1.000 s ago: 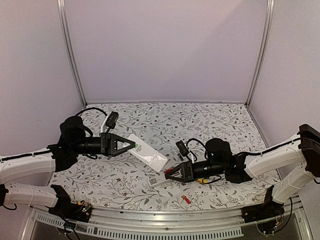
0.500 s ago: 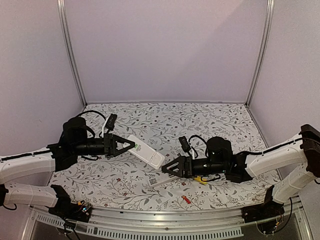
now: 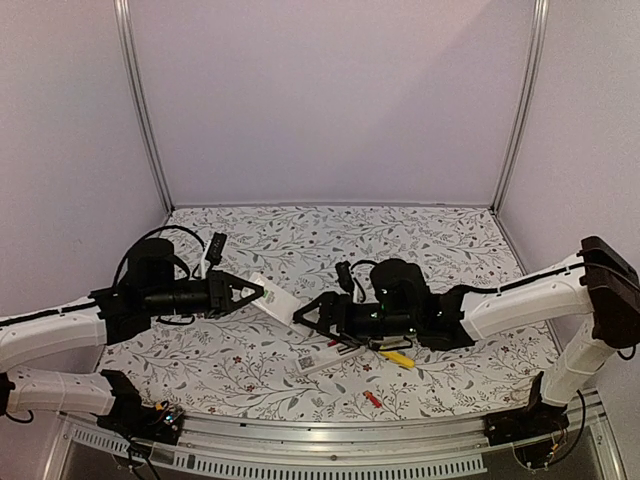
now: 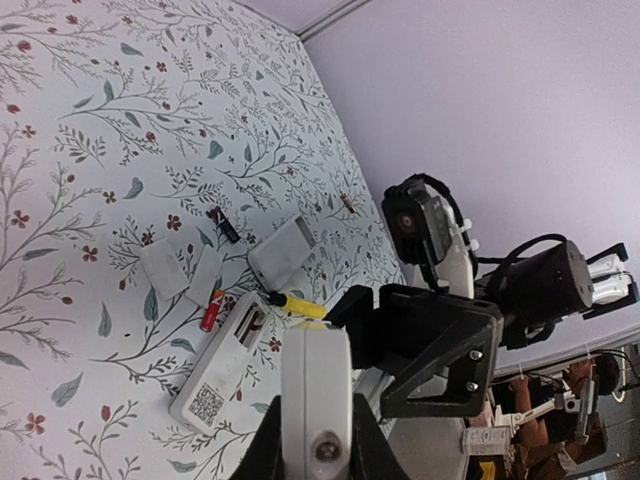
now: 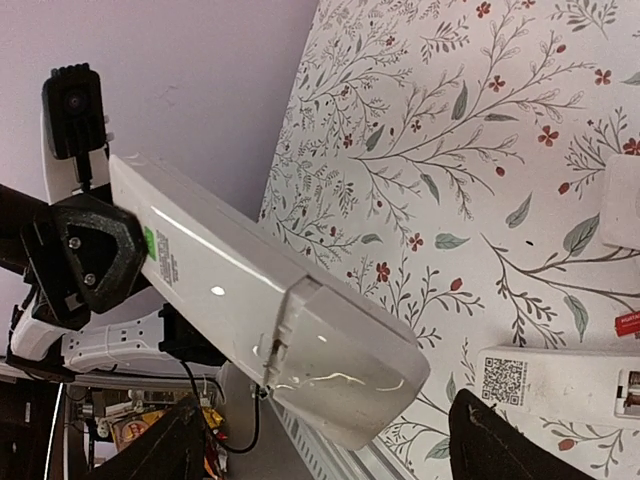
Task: Unload the batteries from the remote control
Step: Remove the battery cover from the remote control.
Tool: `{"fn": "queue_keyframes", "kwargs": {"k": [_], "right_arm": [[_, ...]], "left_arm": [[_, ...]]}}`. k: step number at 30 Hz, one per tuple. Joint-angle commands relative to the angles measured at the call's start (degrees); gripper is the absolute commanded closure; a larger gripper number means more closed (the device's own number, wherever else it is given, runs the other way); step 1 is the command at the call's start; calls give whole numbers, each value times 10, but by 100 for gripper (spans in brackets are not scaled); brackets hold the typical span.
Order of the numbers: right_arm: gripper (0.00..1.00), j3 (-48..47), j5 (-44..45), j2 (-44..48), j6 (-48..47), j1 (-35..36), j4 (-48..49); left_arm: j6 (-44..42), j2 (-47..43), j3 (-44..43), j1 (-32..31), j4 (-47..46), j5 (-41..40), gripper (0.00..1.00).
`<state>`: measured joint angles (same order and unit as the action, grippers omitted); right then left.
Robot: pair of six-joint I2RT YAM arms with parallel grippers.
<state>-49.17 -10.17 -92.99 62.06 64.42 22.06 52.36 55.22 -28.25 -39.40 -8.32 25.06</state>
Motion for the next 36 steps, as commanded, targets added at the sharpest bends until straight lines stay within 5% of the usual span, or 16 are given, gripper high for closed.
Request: {"fn": "queue_keyframes", "kwargs": {"k": [1,12,18,28,36], "right_arm": [[18,-41,20,-48,26,7,-62],[23,-85,50,-92,48,7,-139],[38,-125,86,-119,49,6,-198],[45,-149,140,-150,39,6,-281],[44,-126,88,-146,12,6,-153]], "left_arm": [[-9,-17,-11,-8,8,-28,100],[-10,-27,-5,-13,9,-39,100],[-11,-23,-5,-20,4,-45,100],[-23,-18,-19,-28,49,-99,100],[-1,-7,-5,-28,0,-74,100]]}}
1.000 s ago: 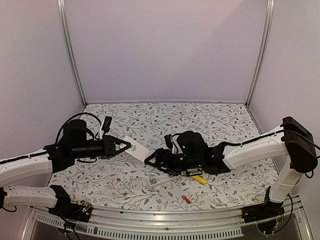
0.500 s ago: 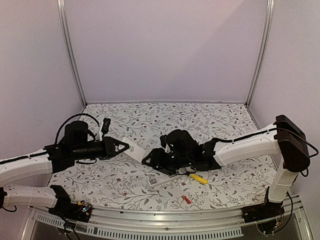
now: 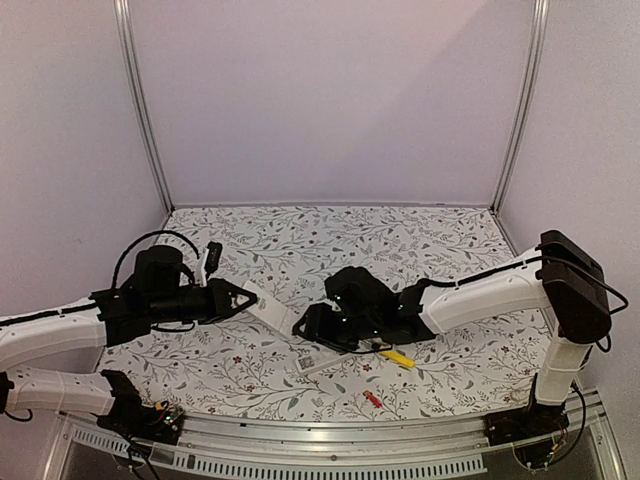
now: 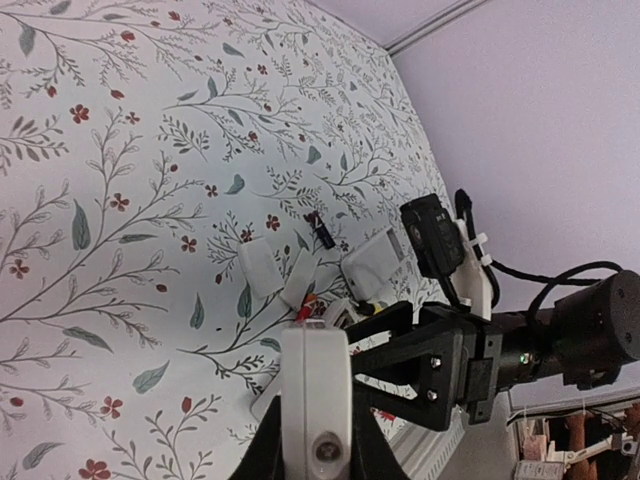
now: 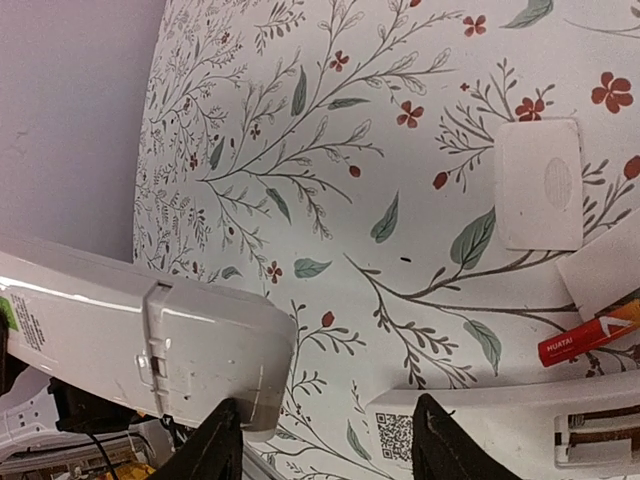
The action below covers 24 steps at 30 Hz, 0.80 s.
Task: Unload the batteries from the remote control
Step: Remove the battery cover from the remote control.
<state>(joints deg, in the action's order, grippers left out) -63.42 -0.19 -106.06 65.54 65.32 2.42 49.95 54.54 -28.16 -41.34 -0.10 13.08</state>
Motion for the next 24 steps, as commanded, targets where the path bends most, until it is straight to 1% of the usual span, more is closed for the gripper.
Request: {"fn": "queue_keyframes", "kwargs": {"k": [1,3,7,9,12,14,16,19,24], "right_arm": [[44,19,-21,-15,-23,-3,60],[44,33,-29,-13,-21,-3,90],[43,94,-24,23,1,-3,171],[41,109,-17,37,8,-3,187],[39,105,-26,34,7,-3,194],[31,99,-39,24,4,-3,209],[28,92,-46,17,2,-3,214],[29,95,-50,16,-3,-3,237],[40,98,-58,12,2,-4,265]], "left_arm": [[25,0,-3,-9,-84,46,100],[27,-4,0,-9,-86,42,100],[31,-10,5,-9,-77,32,100],[34,-10,8,-9,-82,34,100],[42,-10,15,-9,-99,43,100],[46,-10,17,-9,-105,46,100],[47,-11,17,-9,-104,46,100],[52,-14,19,-8,-106,44,100],[59,-20,26,-8,-109,39,100]]}}
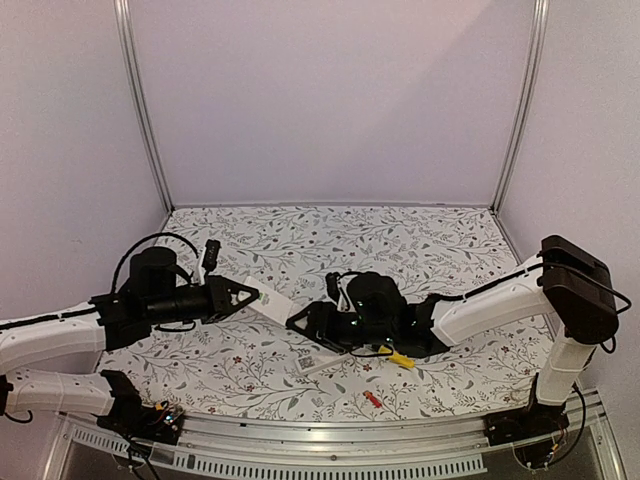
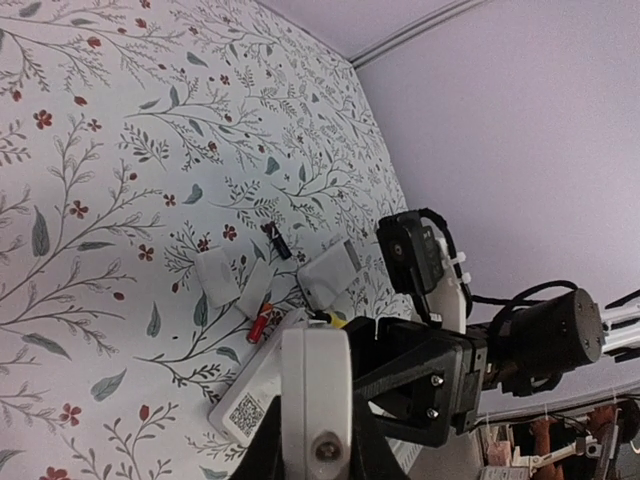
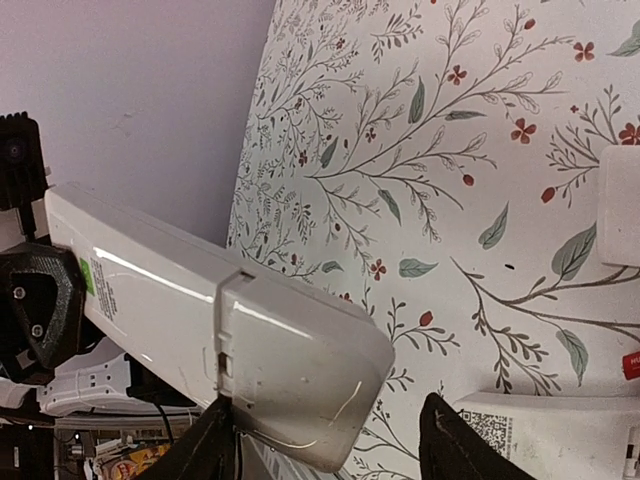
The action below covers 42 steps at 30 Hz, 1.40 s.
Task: Unload the batteries from the remote control
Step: Remove the battery cover from the remote control.
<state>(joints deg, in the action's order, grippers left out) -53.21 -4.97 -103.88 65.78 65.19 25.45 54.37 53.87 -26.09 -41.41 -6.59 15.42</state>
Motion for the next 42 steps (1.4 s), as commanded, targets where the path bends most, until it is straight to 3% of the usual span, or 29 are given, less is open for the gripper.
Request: {"fn": "queue_keyframes", "kwargs": {"k": [1,7,13,20,28,36,42], "right_arm": [[45,-1,-11,-8,2,-2,39],[65,15,-13,0,16,-3,70],[67,21,-9,8,25,-4,73],[80,25,-8,10,27,-4,80],[84,51,-18,6,40,-5,147],[100,114,-10,12,77,-10,247],[100,145,-1,19,93,-10,269]], "left_arm": [[14,-13,5,-8,-41,13,100],[4,-8,6,-8,-26,5,100],[-21,-3,-9,-9,26,-25,100],[-17,-3,-2,-9,23,-28,100],[26,-9,28,-9,-47,3,100],[63,-23,58,16,-77,24,100],[105,-42,89,41,-122,36,100]]}}
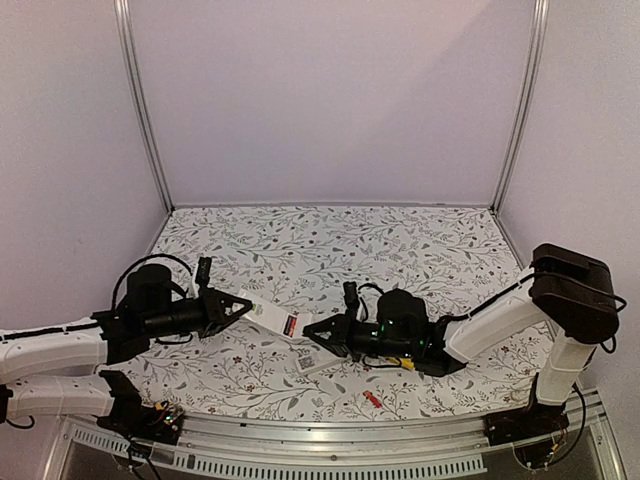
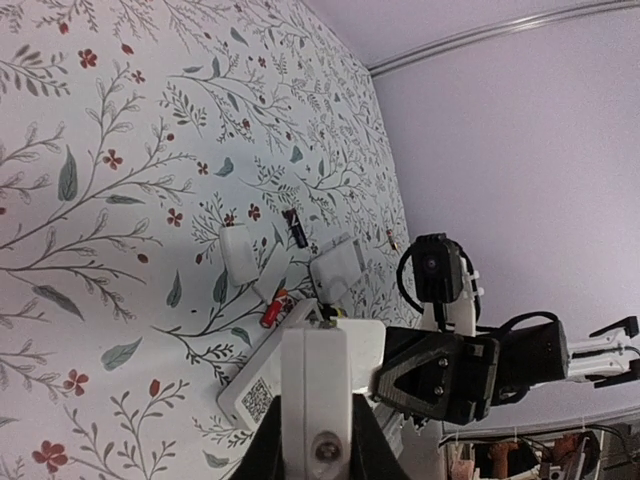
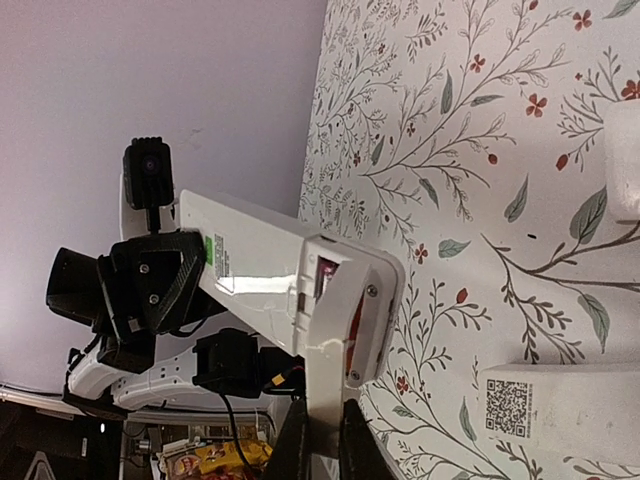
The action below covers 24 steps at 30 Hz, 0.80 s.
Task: Unload the batteries from the remote control
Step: Remove the battery cover from the remote control, then place the battery cover at the center of the board.
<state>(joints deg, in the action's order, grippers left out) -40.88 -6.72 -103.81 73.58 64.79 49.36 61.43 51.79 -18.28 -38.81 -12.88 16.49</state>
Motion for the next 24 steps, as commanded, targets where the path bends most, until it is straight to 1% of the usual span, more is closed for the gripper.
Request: {"fn": "queue_keyframes", "kwargs": {"k": [1,5,8,11,13,16,20,24], "right_arm": [[100,28,20,21,16,-6,32],[100,53,39,45,15,-8,27],[100,61,55,61,6,-11,-5],[100,53,72,83,-11,-15,-71],[100,35,89,96,-30,-20,-147],[100,-2,76,101,-60,-37,-233],[100,-17,73,96,-90,-62,-285],[100,-39,46,87,-123,-78,-321]], "left_arm": [[35,-25,12,19,-56,24,100],[32,-34,16,36,-45,32,100],[19,-30,15,44,-29,53,100],[-5,-28,13,53,-6,83,100],[-27,-27,11,59,12,109,100],[-59,-27,9,64,44,150,100],[-93,-31,15,63,101,194,100],[-99,-31,43,63,105,224,100]]}}
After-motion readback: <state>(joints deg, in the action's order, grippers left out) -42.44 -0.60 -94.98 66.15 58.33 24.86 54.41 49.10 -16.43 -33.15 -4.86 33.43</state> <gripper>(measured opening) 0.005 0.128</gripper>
